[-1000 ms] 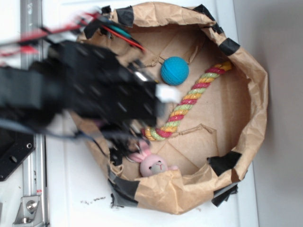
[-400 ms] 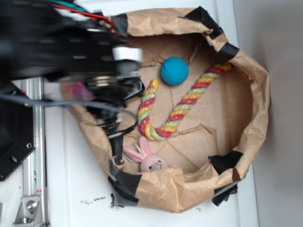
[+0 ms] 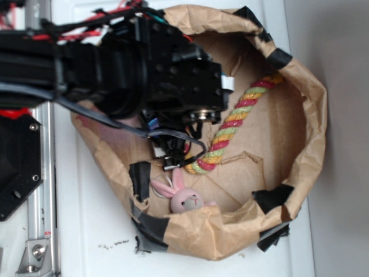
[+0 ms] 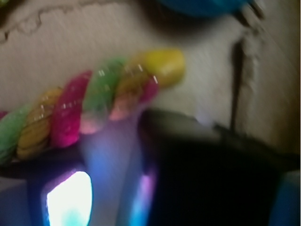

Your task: Grab the black box.

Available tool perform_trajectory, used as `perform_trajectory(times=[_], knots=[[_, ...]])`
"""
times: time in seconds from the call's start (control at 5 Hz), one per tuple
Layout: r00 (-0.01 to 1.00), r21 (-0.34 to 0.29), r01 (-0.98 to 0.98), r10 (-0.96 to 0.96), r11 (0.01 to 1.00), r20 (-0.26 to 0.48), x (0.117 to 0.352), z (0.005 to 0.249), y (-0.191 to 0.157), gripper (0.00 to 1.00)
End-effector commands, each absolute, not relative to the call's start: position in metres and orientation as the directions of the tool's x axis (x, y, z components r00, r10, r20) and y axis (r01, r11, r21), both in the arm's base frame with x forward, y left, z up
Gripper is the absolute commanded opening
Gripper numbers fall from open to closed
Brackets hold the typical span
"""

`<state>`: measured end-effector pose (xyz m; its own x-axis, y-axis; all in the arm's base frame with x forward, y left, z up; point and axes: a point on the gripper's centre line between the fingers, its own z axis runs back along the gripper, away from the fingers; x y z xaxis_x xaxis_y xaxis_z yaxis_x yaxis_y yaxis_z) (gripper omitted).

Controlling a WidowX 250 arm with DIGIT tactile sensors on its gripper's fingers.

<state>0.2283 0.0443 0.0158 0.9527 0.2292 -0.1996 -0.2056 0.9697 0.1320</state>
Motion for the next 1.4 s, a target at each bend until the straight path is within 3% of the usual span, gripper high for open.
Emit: perform_trajectory(times=[0.0,0.2,0.4,0.6,0.8,1.0,1.2], knots=[[0.95,0.183,-0.238,0.268,0.954,-0.159,0.213,0.04,0.043,0.0],[0.946,0.205,-0.263,0.294,0.943,-0.136,0.207,0.06,0.047,0.0],[0.958,0.224,-0.25,0.275,0.942,-0.087,0.21,0.095,0.05,0.0],[0.979,0.255,-0.184,0.201,0.949,-0.041,0.22,0.129,0.049,0.0],[0.998,0.246,-0.062,0.052,0.967,0.046,0.243,0.153,0.04,0.0],[0.998,0.269,-0.037,0.019,0.962,0.068,0.263,0.142,0.031,0.0],[0.997,0.289,-0.024,0.002,0.957,0.075,0.269,0.131,0.025,0.0]])
